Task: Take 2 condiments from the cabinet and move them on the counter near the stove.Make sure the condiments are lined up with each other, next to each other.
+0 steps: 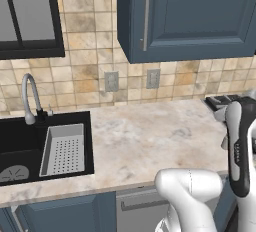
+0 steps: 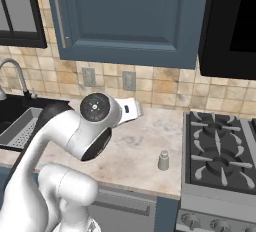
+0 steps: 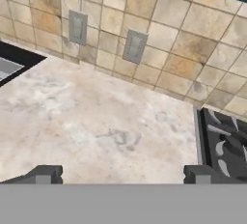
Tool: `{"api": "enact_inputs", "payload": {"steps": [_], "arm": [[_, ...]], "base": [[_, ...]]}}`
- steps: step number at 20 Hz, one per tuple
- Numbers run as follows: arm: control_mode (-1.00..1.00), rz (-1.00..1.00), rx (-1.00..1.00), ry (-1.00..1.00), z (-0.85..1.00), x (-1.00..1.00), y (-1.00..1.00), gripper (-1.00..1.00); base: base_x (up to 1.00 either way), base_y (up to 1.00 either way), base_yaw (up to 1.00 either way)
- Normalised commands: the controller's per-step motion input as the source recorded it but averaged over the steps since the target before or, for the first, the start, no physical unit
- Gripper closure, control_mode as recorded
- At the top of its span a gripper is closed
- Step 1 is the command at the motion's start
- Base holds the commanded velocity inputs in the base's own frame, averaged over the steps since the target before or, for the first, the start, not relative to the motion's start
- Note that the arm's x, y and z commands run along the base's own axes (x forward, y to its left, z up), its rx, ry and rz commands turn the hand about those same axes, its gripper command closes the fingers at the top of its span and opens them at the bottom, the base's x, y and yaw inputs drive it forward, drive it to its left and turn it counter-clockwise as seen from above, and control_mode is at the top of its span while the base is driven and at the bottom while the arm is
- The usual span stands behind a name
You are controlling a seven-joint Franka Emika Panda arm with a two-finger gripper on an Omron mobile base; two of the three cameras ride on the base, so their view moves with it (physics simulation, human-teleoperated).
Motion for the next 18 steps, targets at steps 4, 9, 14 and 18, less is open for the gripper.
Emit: {"api": "enact_inputs", "payload": {"steps": [4,9,14,18], "arm": [[-1.00,-0.19,0.09,0.04,0.28,-0.13,0.52,-1.00],[-1.00,-0.19,0.09,0.13,0.23,-0.09,0.49,-1.00],[-1.00,-0.16,0.09,0.10,0.11,-0.05,0.29,-1.00],[-1.00,-0.14,0.12,0.01,0.02,-0.02,0.20,-1.00]], "base": [[0.00,0.00,0.00],[0.00,0.00,0.00],[0.00,0.00,0.00],[0.00,0.00,0.00]]}}
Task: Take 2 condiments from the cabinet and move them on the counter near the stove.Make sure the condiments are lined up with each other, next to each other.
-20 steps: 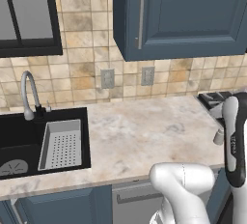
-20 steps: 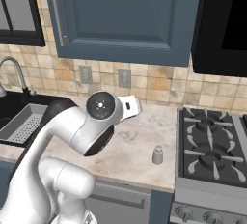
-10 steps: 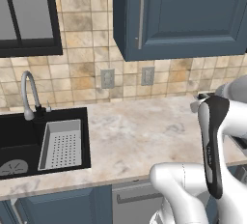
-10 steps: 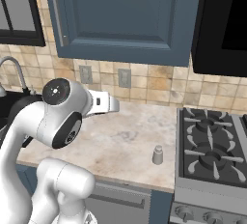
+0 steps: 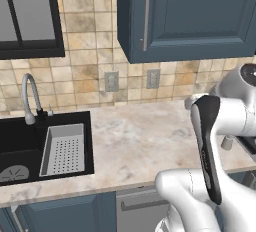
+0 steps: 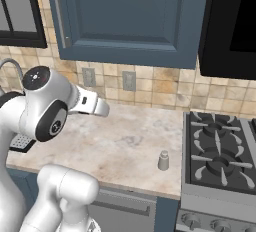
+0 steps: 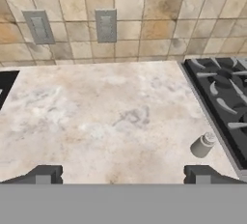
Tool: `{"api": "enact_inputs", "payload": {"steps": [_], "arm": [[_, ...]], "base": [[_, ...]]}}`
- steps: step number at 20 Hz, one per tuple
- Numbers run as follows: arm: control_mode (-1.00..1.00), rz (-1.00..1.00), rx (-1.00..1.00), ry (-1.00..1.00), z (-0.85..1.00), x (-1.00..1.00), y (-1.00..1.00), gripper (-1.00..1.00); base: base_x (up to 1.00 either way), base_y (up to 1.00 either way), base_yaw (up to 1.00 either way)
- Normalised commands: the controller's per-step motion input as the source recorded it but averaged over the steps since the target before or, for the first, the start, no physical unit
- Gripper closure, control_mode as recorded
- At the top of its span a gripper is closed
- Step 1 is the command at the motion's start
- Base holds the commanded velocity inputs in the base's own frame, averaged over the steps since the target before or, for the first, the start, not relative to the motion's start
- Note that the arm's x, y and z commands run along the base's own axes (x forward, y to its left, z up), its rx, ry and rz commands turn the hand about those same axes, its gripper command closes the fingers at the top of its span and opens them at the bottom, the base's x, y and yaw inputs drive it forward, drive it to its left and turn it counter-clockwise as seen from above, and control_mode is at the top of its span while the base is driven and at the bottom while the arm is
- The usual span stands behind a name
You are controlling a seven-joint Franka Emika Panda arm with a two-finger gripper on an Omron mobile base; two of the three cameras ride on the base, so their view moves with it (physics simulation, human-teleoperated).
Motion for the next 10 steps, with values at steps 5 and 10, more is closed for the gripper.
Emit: {"api": "enact_inputs", "payload": {"steps": [5,10], "arm": [[-1.00,-0.02,0.11,0.00,0.00,0.00,0.09,-1.00],[-1.00,0.01,0.09,-0.03,0.00,0.00,0.18,-1.00]], "base": [[0.00,0.00,0.00],[0.00,0.00,0.00]]}}
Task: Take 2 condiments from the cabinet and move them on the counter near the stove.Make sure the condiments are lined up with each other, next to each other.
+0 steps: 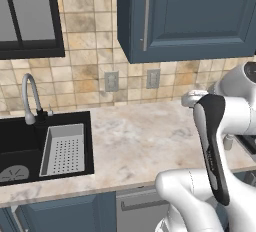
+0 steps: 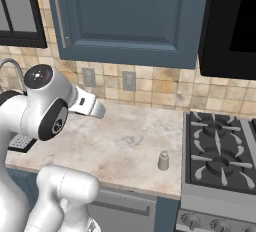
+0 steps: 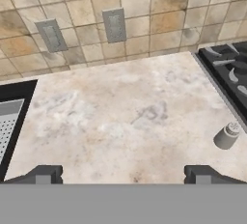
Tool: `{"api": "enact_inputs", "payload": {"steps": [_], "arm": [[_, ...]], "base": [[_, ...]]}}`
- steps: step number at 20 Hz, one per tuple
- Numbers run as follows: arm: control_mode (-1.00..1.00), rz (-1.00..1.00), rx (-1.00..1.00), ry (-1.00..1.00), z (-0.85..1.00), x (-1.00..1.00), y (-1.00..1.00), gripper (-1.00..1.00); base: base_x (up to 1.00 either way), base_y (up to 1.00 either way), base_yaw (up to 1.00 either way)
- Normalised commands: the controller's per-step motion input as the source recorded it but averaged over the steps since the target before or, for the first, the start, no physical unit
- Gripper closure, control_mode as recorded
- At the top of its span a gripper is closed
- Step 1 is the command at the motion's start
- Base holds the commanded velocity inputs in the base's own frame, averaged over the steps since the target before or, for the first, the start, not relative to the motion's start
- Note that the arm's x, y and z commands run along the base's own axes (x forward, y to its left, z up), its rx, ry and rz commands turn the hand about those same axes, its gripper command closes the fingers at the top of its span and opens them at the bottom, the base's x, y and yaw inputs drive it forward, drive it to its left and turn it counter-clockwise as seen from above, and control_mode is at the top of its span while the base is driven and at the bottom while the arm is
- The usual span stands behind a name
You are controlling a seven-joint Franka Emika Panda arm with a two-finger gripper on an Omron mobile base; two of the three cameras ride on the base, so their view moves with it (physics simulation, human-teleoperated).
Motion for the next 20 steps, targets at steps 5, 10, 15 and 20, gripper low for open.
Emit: {"api": "enact_inputs", "payload": {"steps": [5,10,15,20], "arm": [[-1.00,0.10,0.04,-0.07,0.00,0.00,0.16,-1.00],[-1.00,0.05,0.01,0.00,0.00,-0.06,0.03,-1.00],[-1.00,0.01,0.00,0.00,0.00,-0.25,0.06,-1.00],[-1.00,0.00,-0.02,0.00,0.03,-0.31,0.16,-1.00]], "base": [[0.00,0.00,0.00],[0.00,0.00,0.00],[0.00,0.00,0.00],[0.00,0.00,0.00]]}}
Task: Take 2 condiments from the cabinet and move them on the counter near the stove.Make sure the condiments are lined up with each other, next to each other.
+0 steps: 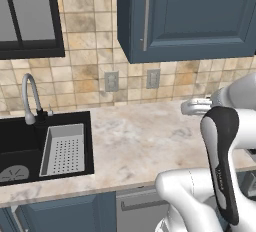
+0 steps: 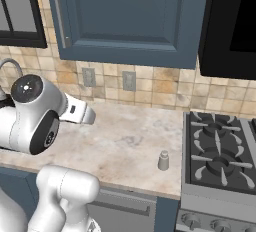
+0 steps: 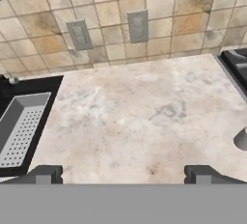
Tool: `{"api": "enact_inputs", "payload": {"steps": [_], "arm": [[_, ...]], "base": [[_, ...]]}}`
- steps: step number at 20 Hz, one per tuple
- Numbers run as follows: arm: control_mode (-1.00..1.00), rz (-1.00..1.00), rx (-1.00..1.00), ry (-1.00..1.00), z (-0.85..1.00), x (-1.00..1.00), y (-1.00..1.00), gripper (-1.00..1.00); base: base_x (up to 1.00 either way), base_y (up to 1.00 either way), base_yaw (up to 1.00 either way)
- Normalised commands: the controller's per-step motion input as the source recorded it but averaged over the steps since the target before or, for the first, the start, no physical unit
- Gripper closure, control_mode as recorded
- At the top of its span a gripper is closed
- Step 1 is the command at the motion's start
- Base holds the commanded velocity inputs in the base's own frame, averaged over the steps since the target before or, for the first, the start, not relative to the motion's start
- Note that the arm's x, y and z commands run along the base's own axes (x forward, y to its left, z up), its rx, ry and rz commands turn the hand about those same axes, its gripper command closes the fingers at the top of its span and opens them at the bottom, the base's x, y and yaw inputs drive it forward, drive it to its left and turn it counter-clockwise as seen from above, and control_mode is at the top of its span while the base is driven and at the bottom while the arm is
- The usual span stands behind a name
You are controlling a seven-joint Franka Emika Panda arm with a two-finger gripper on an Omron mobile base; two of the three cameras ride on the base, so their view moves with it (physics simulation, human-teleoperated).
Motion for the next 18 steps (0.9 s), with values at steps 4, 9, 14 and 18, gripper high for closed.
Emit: {"api": "enact_inputs", "payload": {"steps": [4,9,14,18], "arm": [[-1.00,0.00,-0.02,-0.07,0.05,-0.32,0.16,-1.00],[-1.00,0.00,0.00,-0.03,0.00,-0.13,0.13,-1.00],[-1.00,0.00,0.00,0.00,0.00,0.00,0.02,-1.00],[-1.00,0.00,0.00,0.00,0.00,0.00,0.00,-1.00]], "base": [[0.00,0.00,0.00],[0.00,0.00,0.00],[0.00,0.00,0.00],[0.00,0.00,0.00]]}}
